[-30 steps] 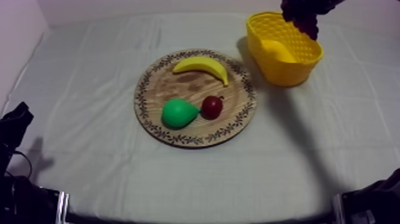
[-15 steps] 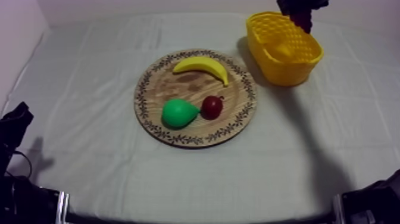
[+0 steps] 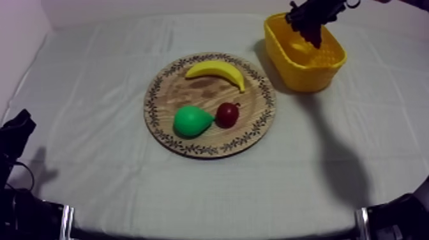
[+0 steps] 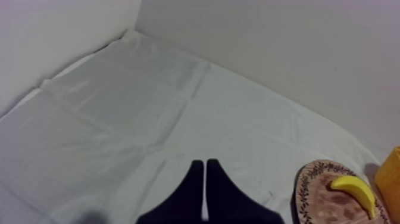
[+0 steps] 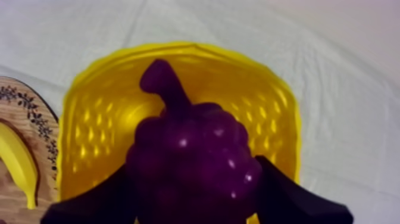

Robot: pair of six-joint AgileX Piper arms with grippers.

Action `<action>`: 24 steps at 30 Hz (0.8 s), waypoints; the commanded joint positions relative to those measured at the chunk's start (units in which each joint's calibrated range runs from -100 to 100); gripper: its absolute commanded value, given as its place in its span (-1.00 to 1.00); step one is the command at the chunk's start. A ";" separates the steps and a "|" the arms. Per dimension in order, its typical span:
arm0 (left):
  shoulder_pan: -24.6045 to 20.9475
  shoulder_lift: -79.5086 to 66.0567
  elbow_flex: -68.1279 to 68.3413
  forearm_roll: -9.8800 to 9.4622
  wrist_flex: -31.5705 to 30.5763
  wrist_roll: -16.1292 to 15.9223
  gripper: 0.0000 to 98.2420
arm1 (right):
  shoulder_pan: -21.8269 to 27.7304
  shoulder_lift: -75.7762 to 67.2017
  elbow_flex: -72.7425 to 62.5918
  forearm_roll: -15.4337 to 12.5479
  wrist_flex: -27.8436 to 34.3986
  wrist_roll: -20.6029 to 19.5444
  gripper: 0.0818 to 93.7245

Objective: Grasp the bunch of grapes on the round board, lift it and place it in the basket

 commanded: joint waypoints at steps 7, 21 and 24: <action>0.02 -0.03 0.02 -0.02 -0.01 0.00 -1.00 | -0.09 0.98 0.75 0.44 -1.63 -0.60 0.08; 0.02 -0.03 0.02 -0.02 -0.01 0.00 -1.00 | -0.25 -2.41 3.64 -1.00 -2.66 0.75 0.80; 0.02 -0.03 0.02 -0.02 -0.01 0.00 -1.00 | -0.26 -3.43 5.40 -1.01 -3.83 0.89 0.82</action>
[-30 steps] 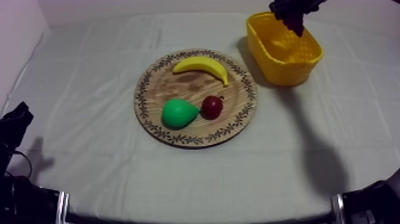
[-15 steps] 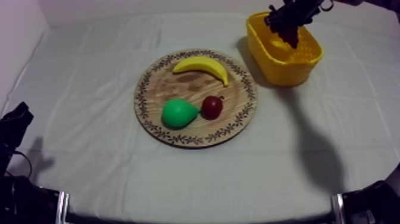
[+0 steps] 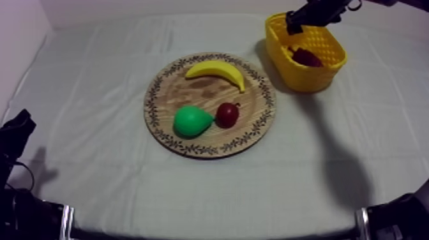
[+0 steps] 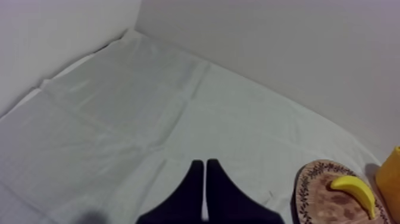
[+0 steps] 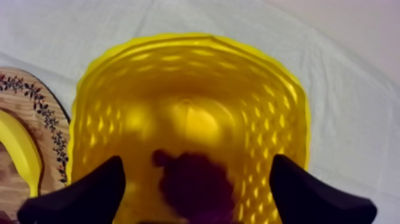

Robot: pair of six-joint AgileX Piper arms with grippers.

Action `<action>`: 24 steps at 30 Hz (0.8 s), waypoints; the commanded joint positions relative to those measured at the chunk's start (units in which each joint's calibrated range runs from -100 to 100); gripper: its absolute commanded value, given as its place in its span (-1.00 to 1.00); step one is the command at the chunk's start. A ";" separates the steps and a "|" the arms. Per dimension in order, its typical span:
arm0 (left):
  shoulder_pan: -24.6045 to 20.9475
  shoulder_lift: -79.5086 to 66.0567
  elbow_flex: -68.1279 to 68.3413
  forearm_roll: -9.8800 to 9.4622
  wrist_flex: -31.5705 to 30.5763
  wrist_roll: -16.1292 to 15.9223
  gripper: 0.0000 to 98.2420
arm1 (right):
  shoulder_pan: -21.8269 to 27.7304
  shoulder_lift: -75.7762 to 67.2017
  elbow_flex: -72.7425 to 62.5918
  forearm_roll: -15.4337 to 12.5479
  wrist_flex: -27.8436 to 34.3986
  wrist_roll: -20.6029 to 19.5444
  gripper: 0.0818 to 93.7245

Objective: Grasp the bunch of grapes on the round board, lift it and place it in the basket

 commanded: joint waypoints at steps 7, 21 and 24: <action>0.02 -0.03 0.02 -0.02 -0.01 0.00 -1.00 | 0.14 -3.20 5.14 0.09 -3.20 0.08 0.77; 0.02 -0.03 0.02 -0.02 -0.01 0.00 -1.00 | 2.18 -18.50 16.39 0.05 -5.78 0.38 0.38; 0.02 -0.03 0.02 -0.02 -0.01 0.00 -1.00 | 3.08 -23.34 19.65 -0.21 -6.04 1.07 0.25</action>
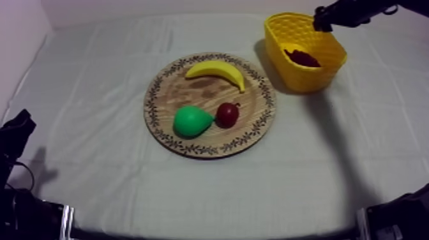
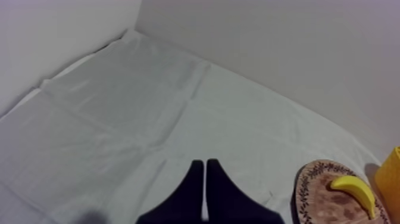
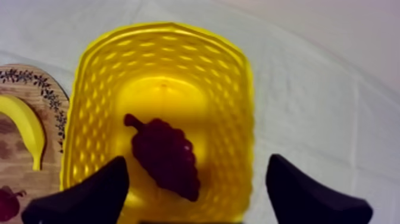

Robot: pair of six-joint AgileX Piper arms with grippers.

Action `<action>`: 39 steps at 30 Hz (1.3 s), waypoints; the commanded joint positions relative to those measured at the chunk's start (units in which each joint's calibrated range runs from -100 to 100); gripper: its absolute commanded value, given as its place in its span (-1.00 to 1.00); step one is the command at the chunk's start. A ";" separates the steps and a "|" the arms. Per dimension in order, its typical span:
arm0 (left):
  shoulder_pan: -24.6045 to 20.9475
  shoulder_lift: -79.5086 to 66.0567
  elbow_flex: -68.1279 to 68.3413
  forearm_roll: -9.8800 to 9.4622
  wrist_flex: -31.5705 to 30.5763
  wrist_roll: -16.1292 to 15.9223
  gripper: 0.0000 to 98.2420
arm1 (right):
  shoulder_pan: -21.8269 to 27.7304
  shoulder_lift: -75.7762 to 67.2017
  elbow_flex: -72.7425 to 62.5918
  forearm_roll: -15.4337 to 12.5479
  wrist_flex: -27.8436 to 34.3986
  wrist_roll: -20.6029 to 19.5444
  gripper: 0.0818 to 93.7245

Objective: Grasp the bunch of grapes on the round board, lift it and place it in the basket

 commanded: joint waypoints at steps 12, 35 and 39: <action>0.02 -0.03 0.02 -0.02 -0.01 0.00 -1.00 | 4.00 -23.87 17.86 -3.37 -1.14 5.19 -0.22; 0.02 -0.03 0.02 -0.02 -0.01 0.00 -1.00 | 1.59 -68.77 47.55 -0.53 8.70 -0.55 -0.99; 0.02 -0.03 0.02 -0.02 -0.01 0.00 -1.00 | 2.18 -77.21 51.68 -0.66 9.09 -0.85 -1.00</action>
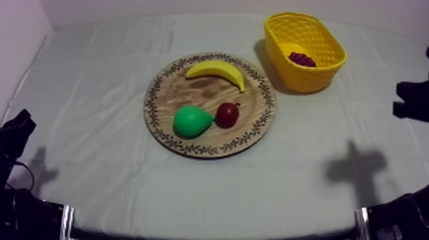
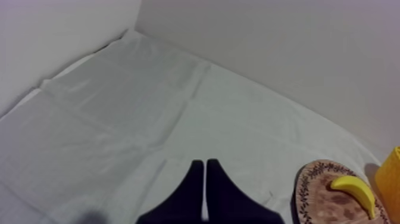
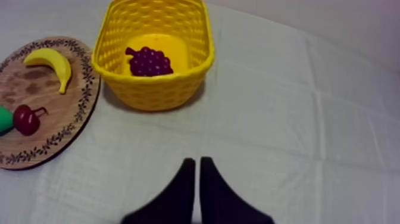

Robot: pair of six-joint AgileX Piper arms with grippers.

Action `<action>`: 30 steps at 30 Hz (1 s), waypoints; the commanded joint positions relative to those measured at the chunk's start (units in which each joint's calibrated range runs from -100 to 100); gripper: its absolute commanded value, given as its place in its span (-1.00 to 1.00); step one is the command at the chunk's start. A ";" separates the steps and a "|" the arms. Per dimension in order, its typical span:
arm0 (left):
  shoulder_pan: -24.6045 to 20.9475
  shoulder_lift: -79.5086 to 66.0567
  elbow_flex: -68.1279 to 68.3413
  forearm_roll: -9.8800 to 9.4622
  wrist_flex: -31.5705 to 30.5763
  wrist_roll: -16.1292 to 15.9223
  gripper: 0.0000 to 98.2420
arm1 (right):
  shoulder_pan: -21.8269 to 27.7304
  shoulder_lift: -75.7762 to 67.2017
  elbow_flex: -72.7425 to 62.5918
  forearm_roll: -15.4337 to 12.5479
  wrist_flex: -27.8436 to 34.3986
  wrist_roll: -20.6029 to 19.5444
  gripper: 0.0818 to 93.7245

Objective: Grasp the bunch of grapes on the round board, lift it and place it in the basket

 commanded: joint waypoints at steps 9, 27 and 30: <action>0.02 -0.03 0.02 -0.02 -0.01 0.00 -1.00 | 1.15 -21.19 11.26 0.85 -4.24 -0.04 -1.00; 0.02 -0.03 0.02 -0.02 -0.01 0.00 -1.00 | 1.80 -27.57 25.96 -0.40 -13.73 -0.32 -1.00; 0.02 -0.03 0.02 -0.02 -0.01 0.00 -1.00 | 1.79 -27.64 26.92 -0.52 -14.52 -0.40 -1.00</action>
